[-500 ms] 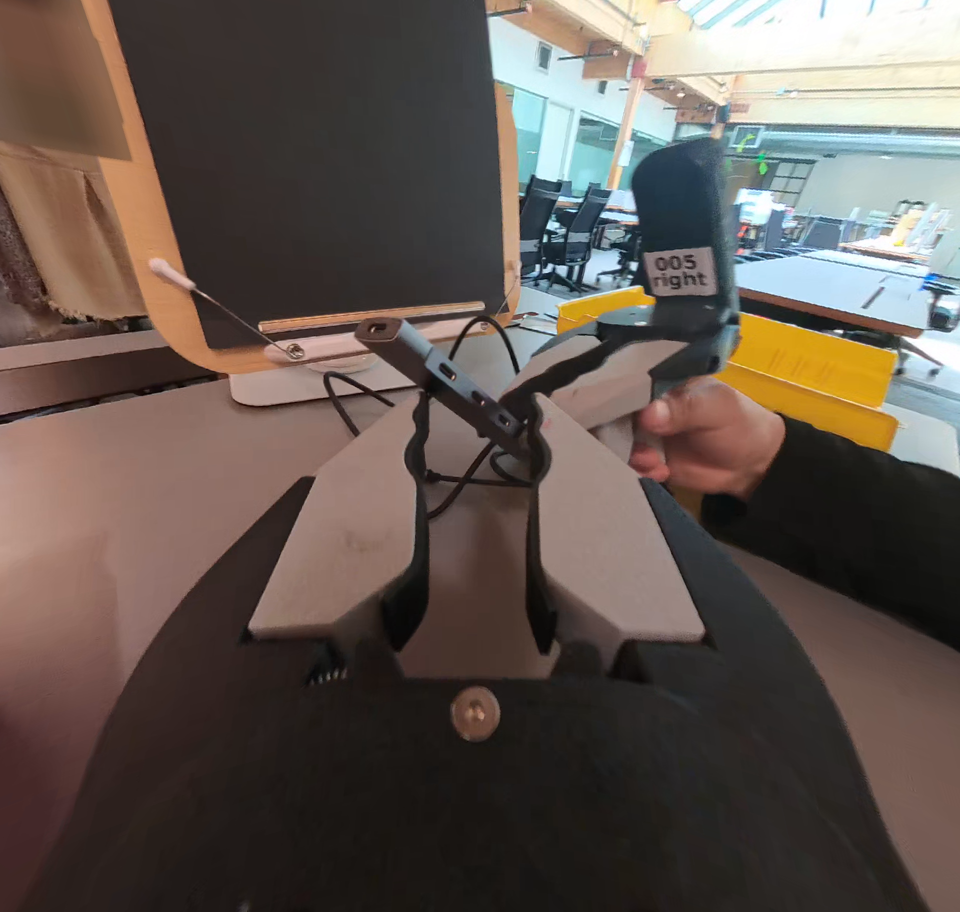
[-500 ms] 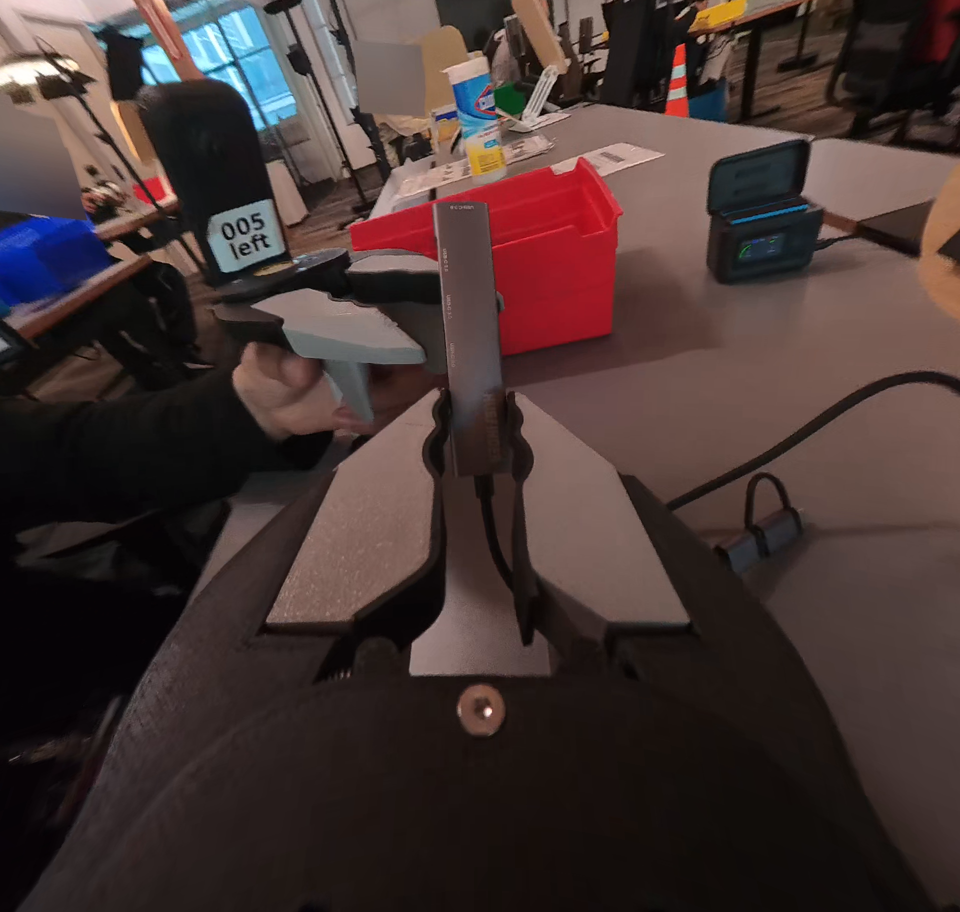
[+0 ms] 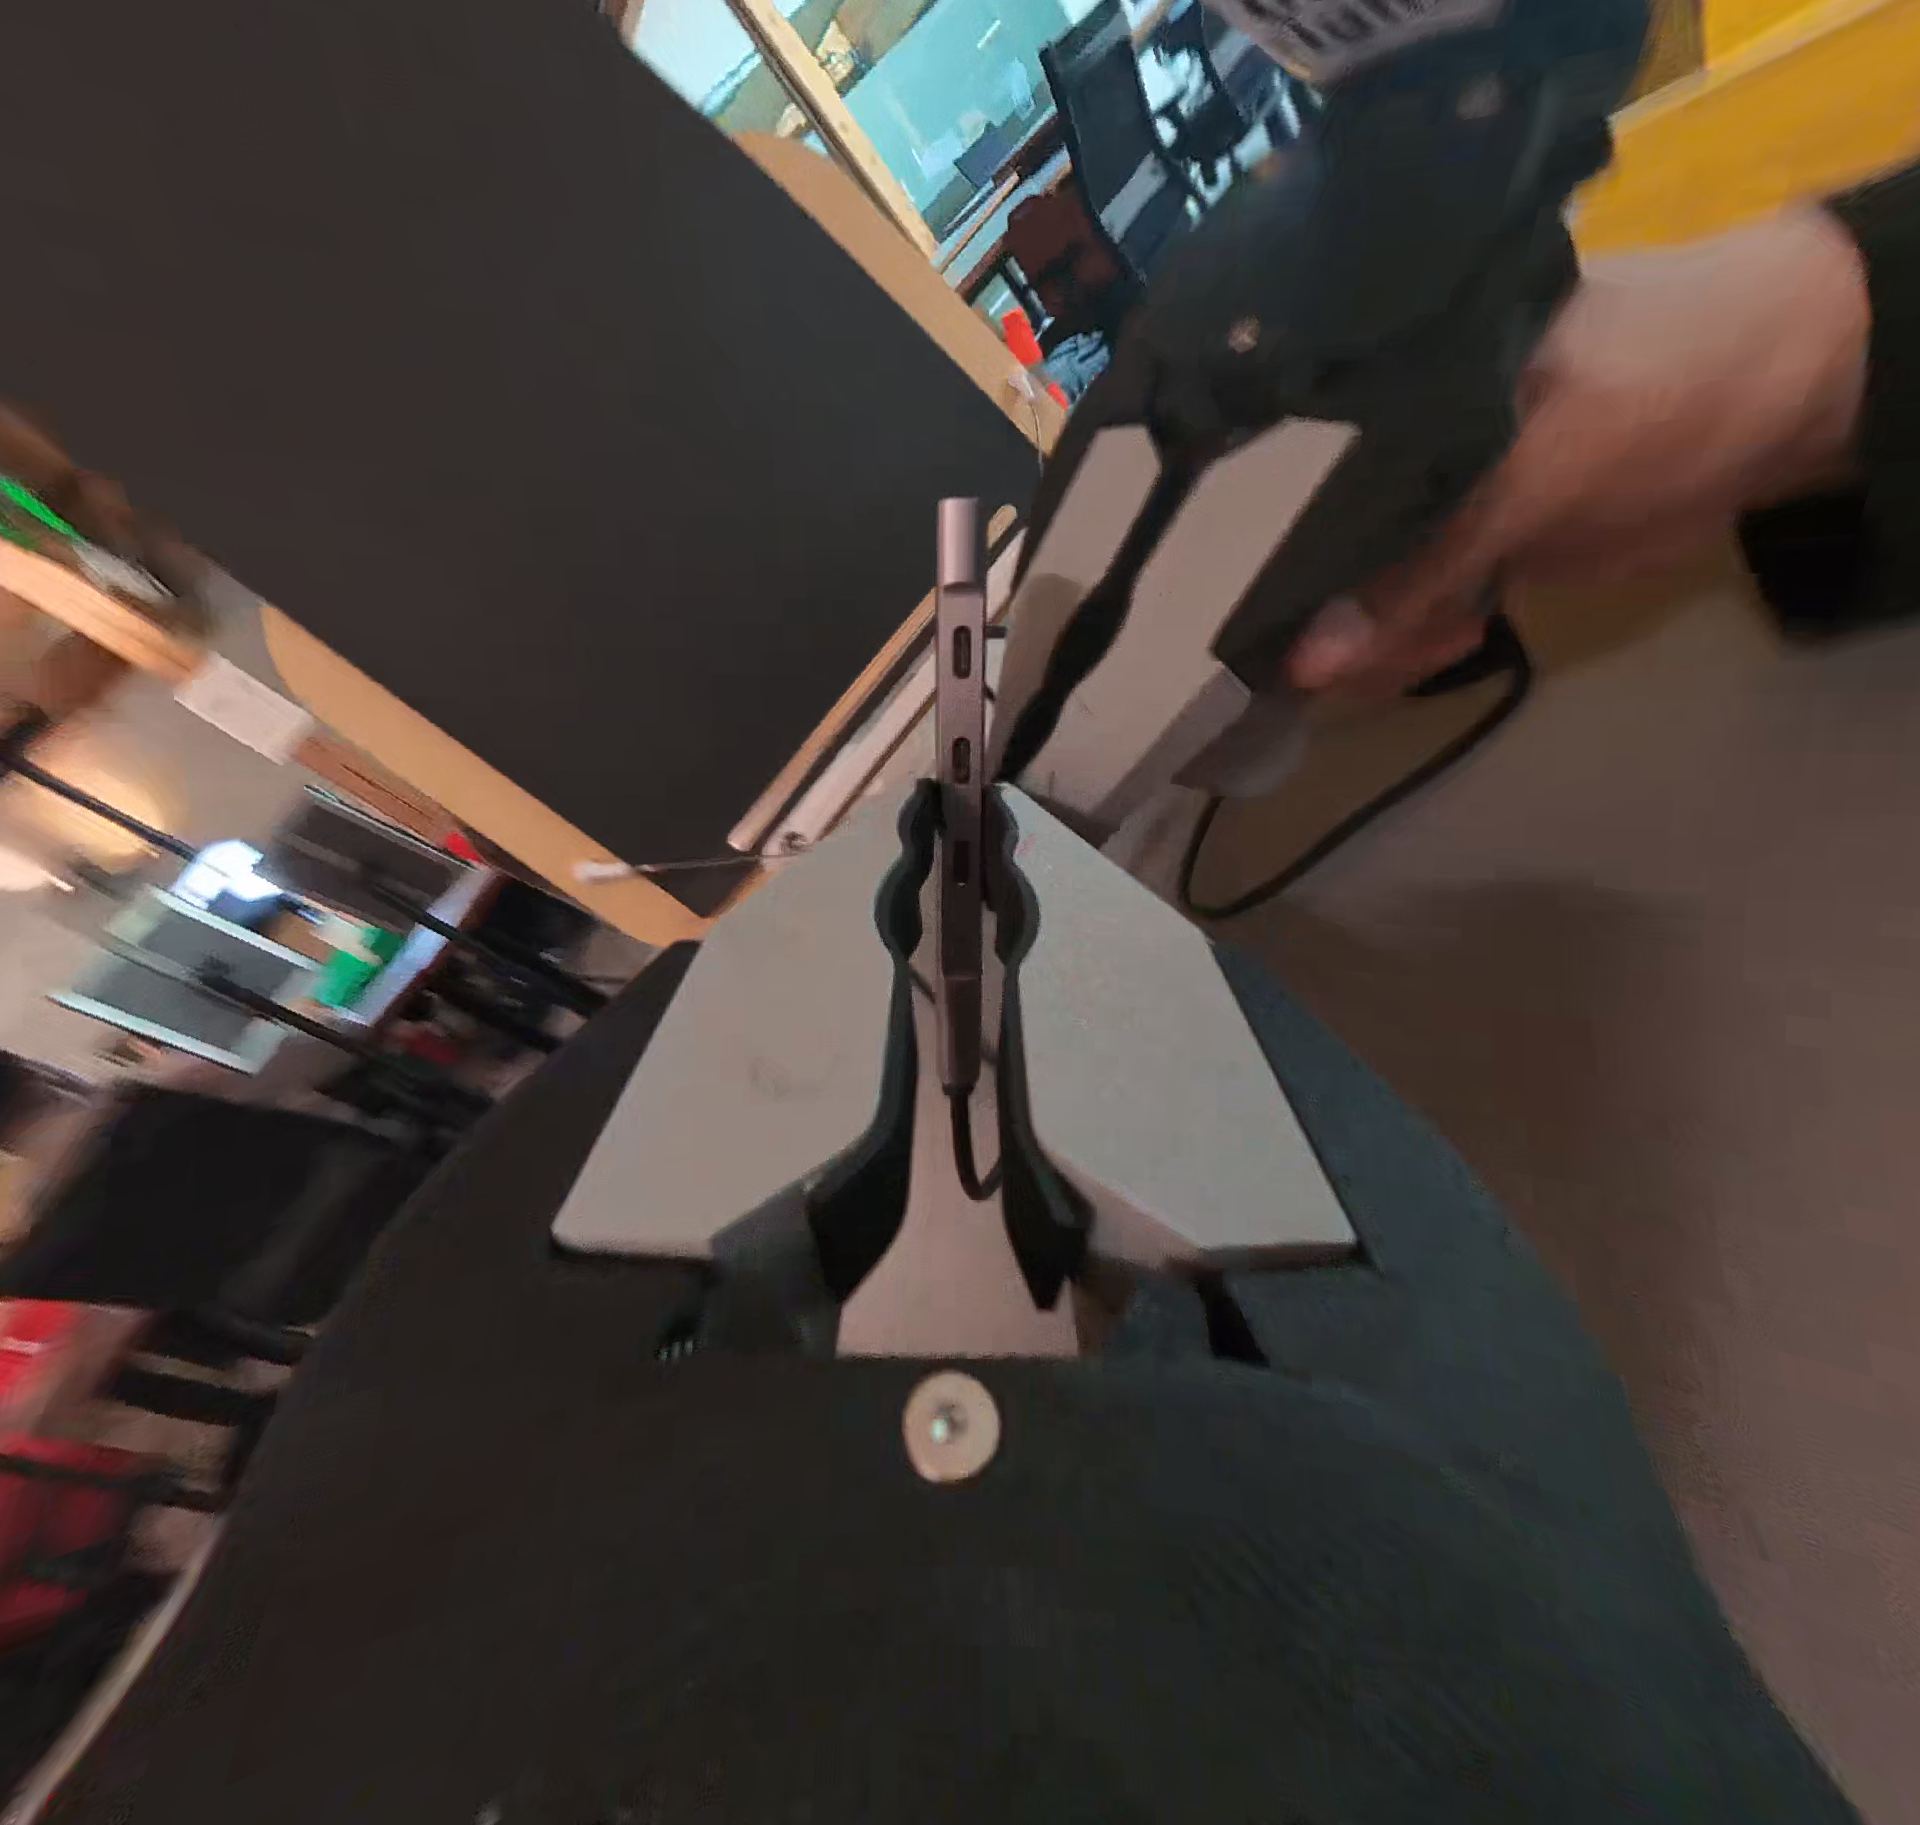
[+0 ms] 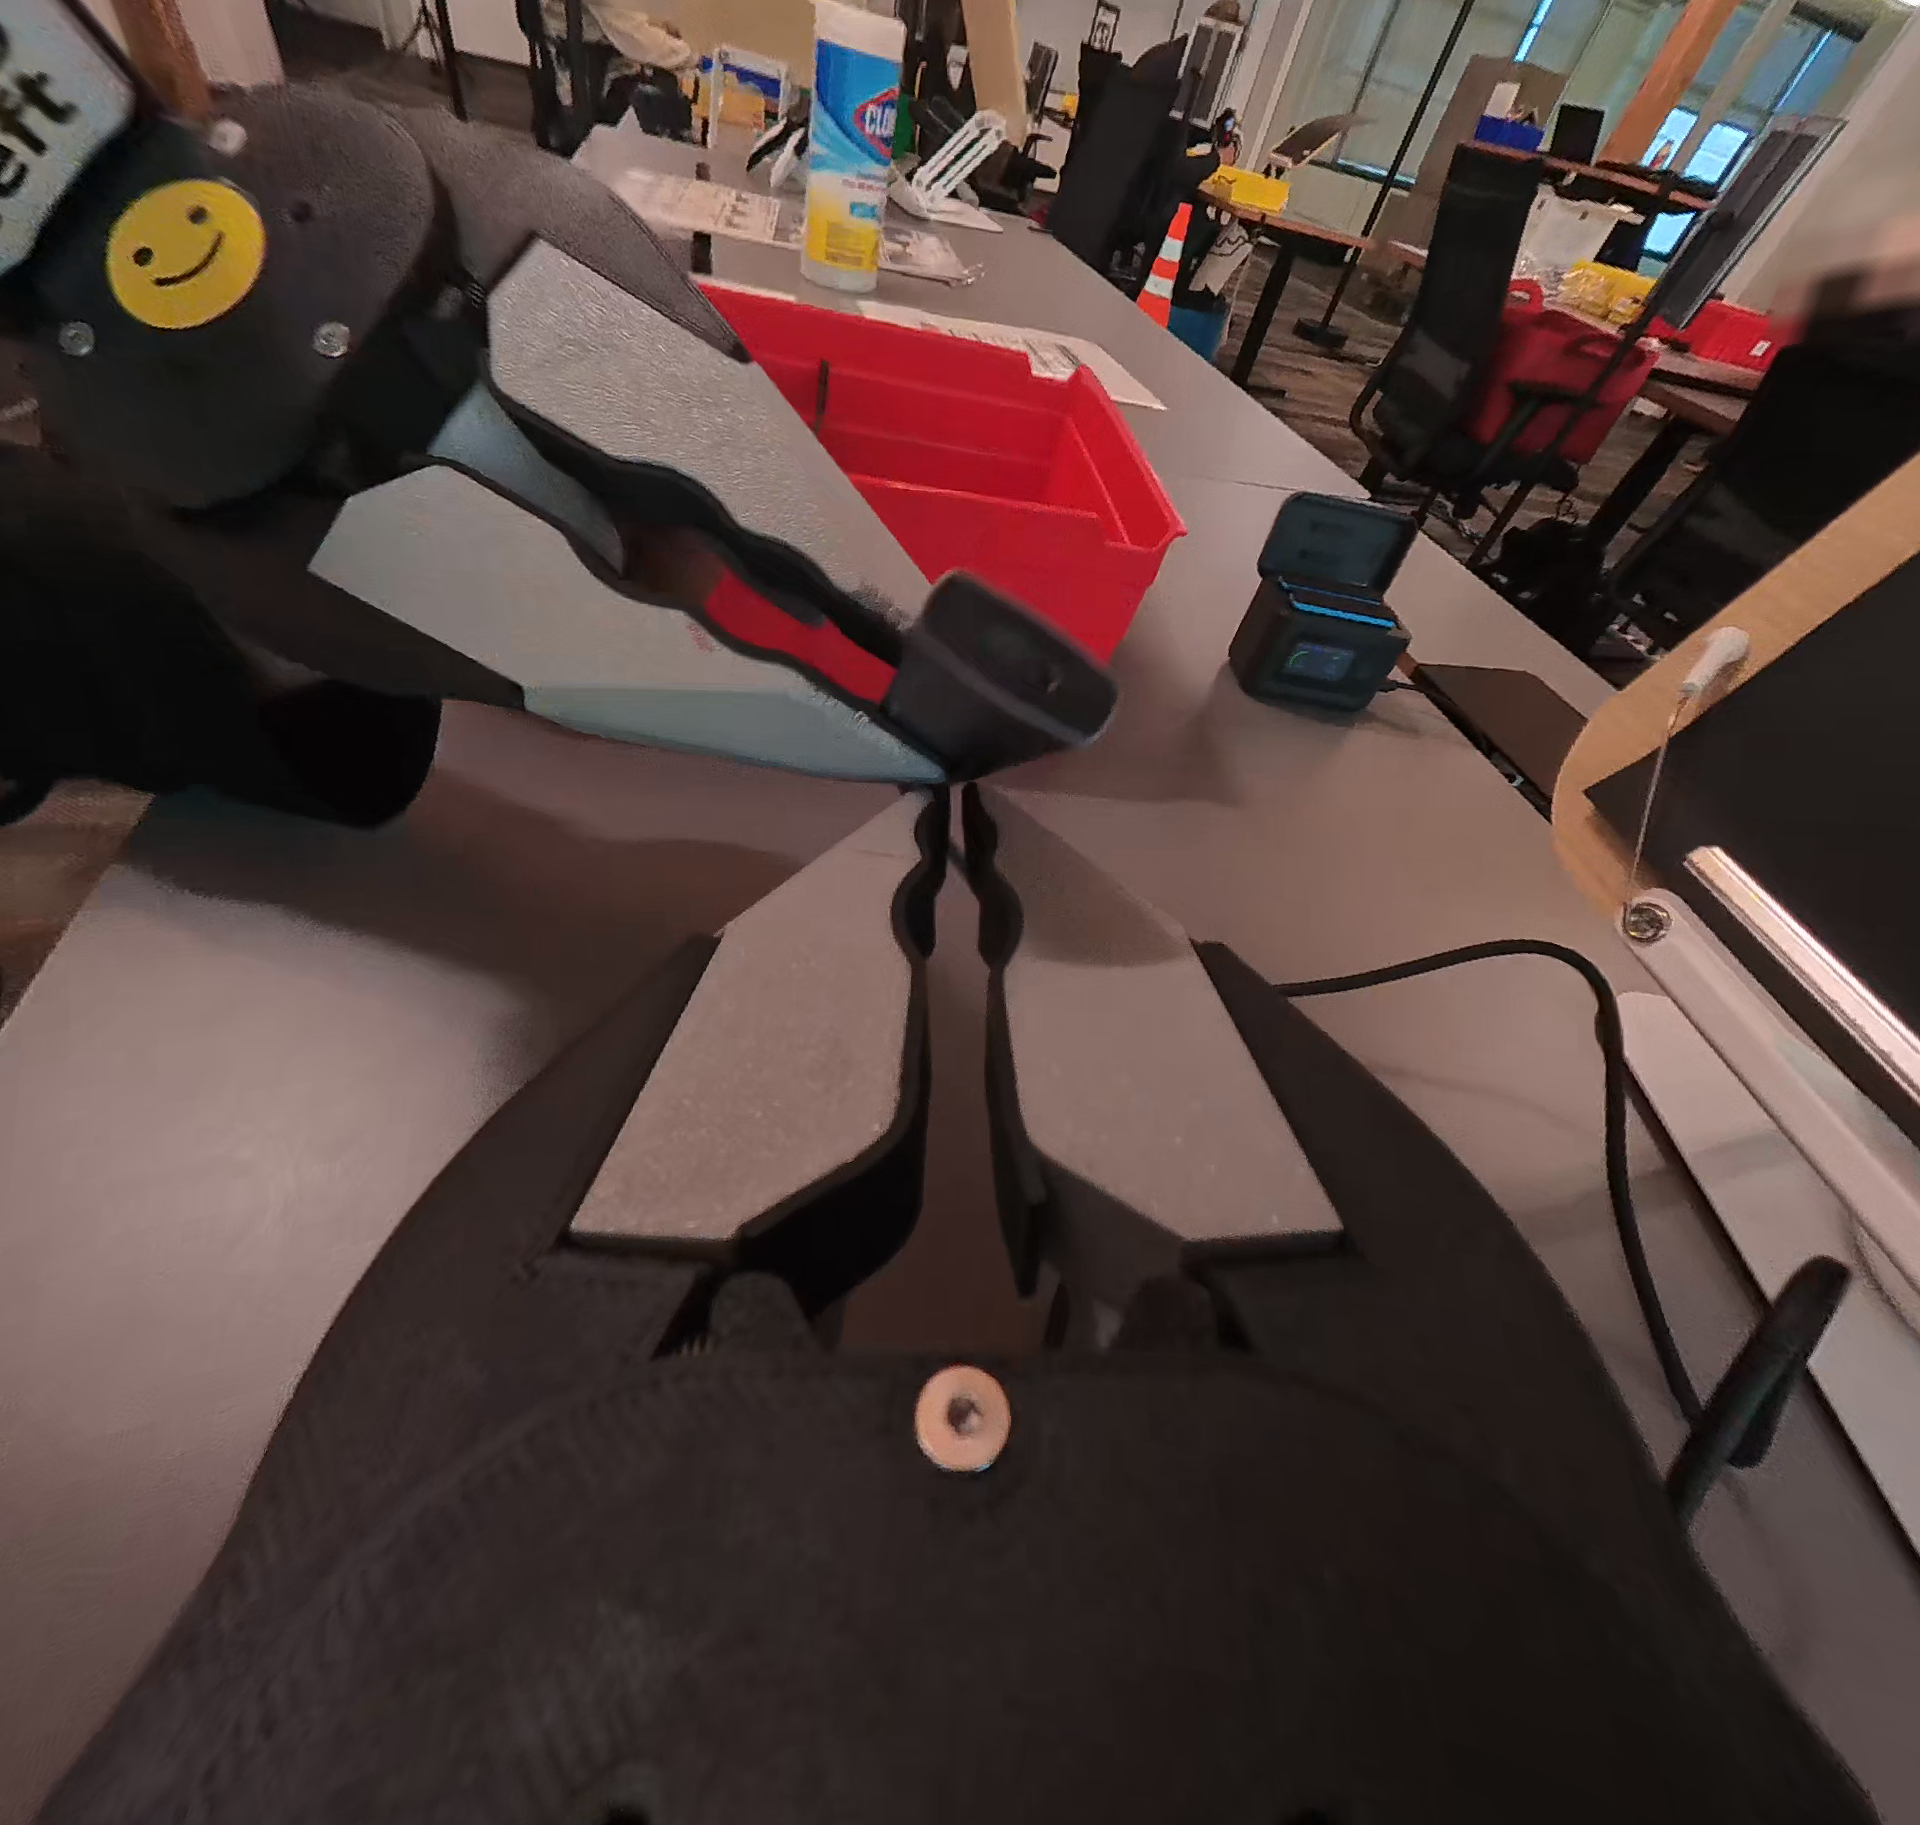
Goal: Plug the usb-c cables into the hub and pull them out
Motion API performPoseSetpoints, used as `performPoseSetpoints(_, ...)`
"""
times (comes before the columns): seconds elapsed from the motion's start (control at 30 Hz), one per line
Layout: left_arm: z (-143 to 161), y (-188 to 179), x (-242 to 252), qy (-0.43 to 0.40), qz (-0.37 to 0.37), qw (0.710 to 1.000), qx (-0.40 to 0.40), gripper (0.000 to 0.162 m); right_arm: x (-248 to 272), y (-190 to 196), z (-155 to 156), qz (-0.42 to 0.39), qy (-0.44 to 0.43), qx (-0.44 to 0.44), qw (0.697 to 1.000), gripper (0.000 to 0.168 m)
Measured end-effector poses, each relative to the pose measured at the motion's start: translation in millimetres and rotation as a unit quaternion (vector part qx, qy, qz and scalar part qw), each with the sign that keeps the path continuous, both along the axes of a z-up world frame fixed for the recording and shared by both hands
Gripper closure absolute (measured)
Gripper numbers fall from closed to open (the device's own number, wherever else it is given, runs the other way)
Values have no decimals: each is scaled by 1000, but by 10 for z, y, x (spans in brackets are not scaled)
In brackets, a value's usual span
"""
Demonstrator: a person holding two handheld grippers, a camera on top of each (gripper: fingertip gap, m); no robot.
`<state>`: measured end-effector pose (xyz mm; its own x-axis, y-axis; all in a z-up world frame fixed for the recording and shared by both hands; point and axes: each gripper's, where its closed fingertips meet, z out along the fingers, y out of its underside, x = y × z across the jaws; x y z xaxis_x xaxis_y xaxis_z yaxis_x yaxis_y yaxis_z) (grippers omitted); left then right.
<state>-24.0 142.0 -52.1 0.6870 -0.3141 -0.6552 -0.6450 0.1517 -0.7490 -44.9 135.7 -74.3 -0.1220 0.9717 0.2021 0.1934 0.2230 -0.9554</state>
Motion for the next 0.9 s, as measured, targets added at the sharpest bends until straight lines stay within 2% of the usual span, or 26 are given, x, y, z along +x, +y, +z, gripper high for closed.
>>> performPoseSetpoints(0.07, 40, -89, 15, 82, -6, 994, 67, 154, 35, 17, 5, -4, -8, 20, 1000, 165)
performPoseSetpoints(0.13, 26, -176, 55, 120, -24, 988, 98, 154, 103, 27, 106, -5, 7, 41, 999, 161)
performPoseSetpoints(0.27, -22, -212, -12, 105, -33, 989, 104, 155, 256, -62, 352, 10, 56, 87, 995, 162)
performPoseSetpoints(0.43, -93, -170, -142, 106, -21, 991, 77, 154, 297, -116, 347, -8, 53, 153, 987, 164)
performPoseSetpoints(0.47, -98, -155, -171, 106, -14, 992, 71, 155, 305, -151, 306, 0, 43, 162, 986, 161)
performPoseSetpoints(0.5, -115, -126, -219, 109, -3, 992, 62, 154, 318, -228, 257, 23, 32, 164, 986, 143)
performPoseSetpoints(0.7, -113, -104, -163, 118, -9, 989, 88, 154, 202, -232, 290, -6, 29, 129, 991, 132)
performPoseSetpoints(0.77, -64, -111, -110, 108, -18, 988, 110, 155, 164, -269, 279, -11, 29, 148, 989, 133)
performPoseSetpoints(0.9, -8, -129, -45, 75, -31, 987, 137, 154, 133, -255, 356, -30, 54, 157, 986, 149)
